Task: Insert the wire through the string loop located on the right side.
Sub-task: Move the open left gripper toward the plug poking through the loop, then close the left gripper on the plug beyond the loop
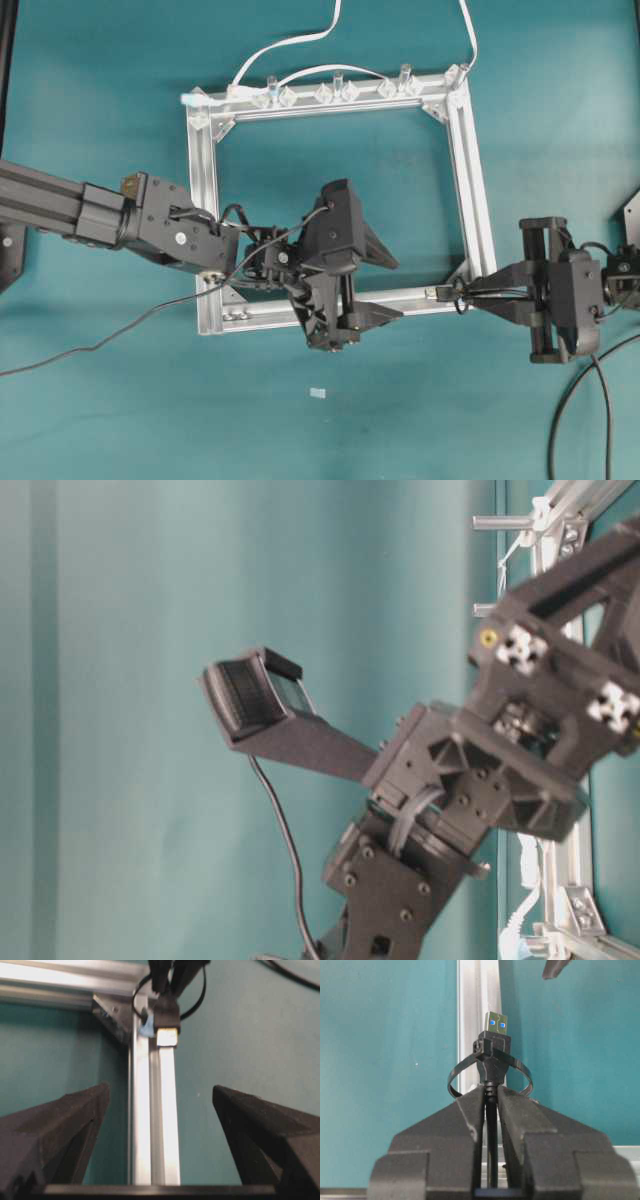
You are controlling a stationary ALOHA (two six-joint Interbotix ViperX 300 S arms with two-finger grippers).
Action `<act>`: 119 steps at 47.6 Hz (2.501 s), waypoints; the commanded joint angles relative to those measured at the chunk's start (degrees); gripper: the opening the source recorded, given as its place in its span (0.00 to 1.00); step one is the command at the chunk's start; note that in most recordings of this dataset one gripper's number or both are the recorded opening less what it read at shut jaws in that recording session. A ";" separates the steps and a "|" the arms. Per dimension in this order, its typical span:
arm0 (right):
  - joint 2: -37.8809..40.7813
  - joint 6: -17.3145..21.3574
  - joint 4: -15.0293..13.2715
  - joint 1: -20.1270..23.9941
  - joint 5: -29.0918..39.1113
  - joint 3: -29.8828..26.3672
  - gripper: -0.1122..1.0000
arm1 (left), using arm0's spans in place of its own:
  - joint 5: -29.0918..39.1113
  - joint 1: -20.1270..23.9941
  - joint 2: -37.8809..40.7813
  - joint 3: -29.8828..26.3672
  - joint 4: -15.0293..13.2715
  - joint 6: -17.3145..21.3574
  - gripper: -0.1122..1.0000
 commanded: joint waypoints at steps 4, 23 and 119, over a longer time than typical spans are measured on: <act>-0.26 -0.09 -0.18 -0.09 -0.53 -0.79 0.20 | -0.26 -0.53 -0.88 -1.67 0.26 2.64 0.92; -0.35 -0.09 -0.18 -0.09 -0.70 -0.97 0.20 | -0.26 -1.76 6.68 -10.46 0.18 3.52 0.92; -0.35 1.23 -0.18 -0.09 -0.35 -0.88 0.20 | 0.26 -1.32 8.70 -13.89 0.35 12.22 0.30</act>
